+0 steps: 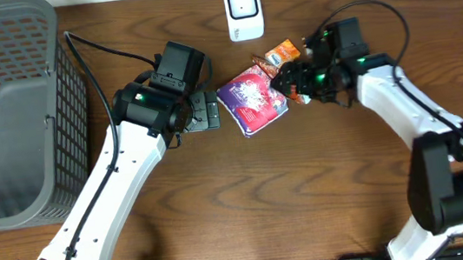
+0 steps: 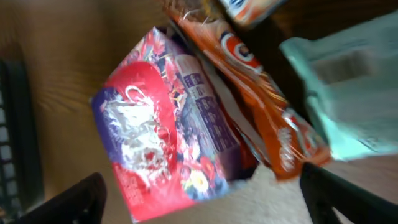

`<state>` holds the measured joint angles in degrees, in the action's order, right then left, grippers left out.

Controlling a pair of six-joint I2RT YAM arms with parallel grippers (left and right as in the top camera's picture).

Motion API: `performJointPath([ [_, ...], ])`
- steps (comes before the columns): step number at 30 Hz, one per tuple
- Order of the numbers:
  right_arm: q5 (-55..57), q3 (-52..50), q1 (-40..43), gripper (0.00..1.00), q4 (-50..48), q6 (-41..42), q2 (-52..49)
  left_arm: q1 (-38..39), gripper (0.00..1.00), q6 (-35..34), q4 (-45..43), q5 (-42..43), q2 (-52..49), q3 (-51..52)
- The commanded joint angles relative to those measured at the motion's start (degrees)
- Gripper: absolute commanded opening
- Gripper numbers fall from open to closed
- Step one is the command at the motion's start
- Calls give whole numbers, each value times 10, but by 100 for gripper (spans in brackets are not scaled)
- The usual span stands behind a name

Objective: Scan the item barcode
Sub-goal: 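Reach the right gripper to the pink pack and grasp it, then lift the pink pack with the right gripper over the scanner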

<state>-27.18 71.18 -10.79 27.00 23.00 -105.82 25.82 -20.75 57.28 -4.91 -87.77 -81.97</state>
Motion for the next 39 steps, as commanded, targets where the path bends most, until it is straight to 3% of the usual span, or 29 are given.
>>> performJointPath([
  [1,3,1,-16,90,-13,3,-24,0,98,-3,3,-11,0,1],
  [7,3,1,-23,76,-32,57,-49,0,98,-3,3,-11,0,1],
  [13,3,1,-31,71,-37,72,-69,0,98,-3,3,-11,0,1],
  [20,3,1,-47,51,-41,72,-96,0,98,-3,3,-11,0,1],
  [22,3,1,-53,35,-41,68,-98,0,98,-3,3,-11,0,1],
  [24,3,1,-55,7,-41,65,-96,0,98,-3,3,-11,0,1],
  [25,0,1,-55,1,-41,65,-95,0,98,-3,3,-11,0,1],
  [31,-5,2,-40,1,-27,46,-71,0,98,-3,3,-11,0,1],
  [39,0,2,-16,1,28,-125,40,0,98,-3,3,-11,0,1],
])
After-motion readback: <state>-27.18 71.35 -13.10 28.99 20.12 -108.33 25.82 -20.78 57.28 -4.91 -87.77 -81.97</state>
